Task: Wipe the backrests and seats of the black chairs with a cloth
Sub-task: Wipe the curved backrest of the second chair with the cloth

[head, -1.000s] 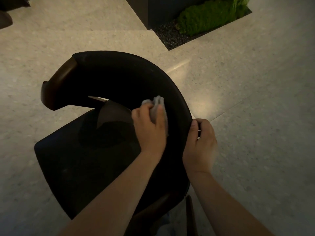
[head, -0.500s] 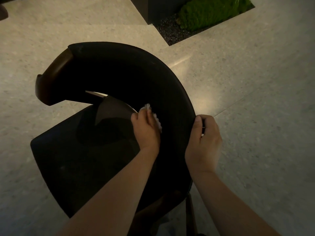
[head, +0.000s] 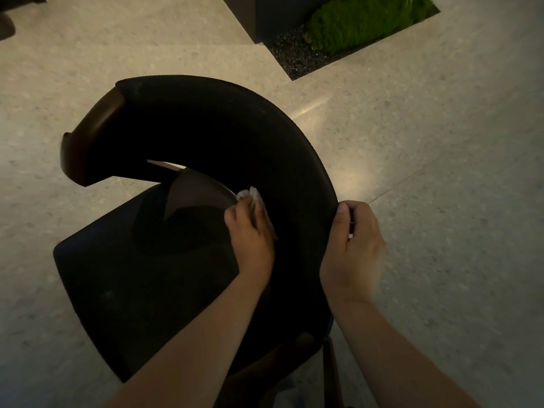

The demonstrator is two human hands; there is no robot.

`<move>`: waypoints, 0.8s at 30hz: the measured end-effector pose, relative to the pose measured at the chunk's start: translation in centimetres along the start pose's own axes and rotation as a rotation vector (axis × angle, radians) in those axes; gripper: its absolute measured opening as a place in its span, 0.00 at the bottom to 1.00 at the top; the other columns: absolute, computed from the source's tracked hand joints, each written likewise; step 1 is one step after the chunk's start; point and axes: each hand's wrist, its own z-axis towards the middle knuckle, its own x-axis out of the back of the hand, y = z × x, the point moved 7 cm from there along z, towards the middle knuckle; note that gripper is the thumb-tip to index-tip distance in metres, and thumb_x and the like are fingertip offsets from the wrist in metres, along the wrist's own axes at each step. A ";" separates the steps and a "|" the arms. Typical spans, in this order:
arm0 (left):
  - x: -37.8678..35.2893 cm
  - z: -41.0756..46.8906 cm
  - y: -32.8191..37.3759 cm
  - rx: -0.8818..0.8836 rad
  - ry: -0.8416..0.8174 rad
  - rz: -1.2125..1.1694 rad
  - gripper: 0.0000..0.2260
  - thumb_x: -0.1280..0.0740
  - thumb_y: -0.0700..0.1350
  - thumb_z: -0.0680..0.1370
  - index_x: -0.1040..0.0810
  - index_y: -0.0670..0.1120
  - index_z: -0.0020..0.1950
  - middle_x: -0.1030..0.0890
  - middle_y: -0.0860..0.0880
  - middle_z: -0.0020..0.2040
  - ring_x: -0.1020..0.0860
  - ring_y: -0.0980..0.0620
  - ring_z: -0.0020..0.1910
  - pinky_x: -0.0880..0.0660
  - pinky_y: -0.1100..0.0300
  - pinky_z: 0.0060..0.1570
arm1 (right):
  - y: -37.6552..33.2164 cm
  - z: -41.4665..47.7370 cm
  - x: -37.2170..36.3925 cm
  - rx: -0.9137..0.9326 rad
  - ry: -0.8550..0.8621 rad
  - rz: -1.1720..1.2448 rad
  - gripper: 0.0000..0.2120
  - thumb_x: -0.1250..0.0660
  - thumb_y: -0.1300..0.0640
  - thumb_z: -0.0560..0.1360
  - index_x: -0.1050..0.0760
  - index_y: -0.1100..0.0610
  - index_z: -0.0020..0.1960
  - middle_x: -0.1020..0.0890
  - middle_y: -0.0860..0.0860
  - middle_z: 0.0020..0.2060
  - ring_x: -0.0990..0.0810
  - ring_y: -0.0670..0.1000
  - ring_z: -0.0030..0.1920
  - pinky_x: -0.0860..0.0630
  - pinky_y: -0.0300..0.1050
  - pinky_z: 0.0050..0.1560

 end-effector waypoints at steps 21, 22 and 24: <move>5.5 0.6 7.3 -0.241 0.064 0.041 0.09 0.39 0.53 0.80 0.26 0.51 0.57 0.31 0.55 0.54 0.28 0.59 0.49 0.31 0.70 0.49 | -0.4 -0.1 0.2 -0.008 0.006 -0.067 0.14 0.47 0.50 0.80 0.25 0.55 0.49 0.24 0.47 0.40 0.27 0.40 0.38 0.38 0.29 0.35; 5.4 0.4 8.9 -0.291 0.086 0.044 0.10 0.39 0.54 0.80 0.25 0.50 0.56 0.31 0.55 0.53 0.29 0.57 0.50 0.32 0.69 0.50 | -0.4 -0.1 0.2 -0.013 0.008 -0.071 0.13 0.47 0.50 0.80 0.26 0.55 0.48 0.24 0.47 0.40 0.27 0.39 0.38 0.38 0.29 0.34; 5.1 0.3 12.1 -0.395 0.082 0.041 0.11 0.37 0.54 0.79 0.23 0.49 0.56 0.31 0.54 0.53 0.29 0.55 0.51 0.34 0.70 0.50 | -0.4 0.0 0.2 -0.021 0.008 -0.065 0.12 0.47 0.51 0.80 0.27 0.54 0.47 0.25 0.46 0.40 0.28 0.41 0.38 0.38 0.31 0.34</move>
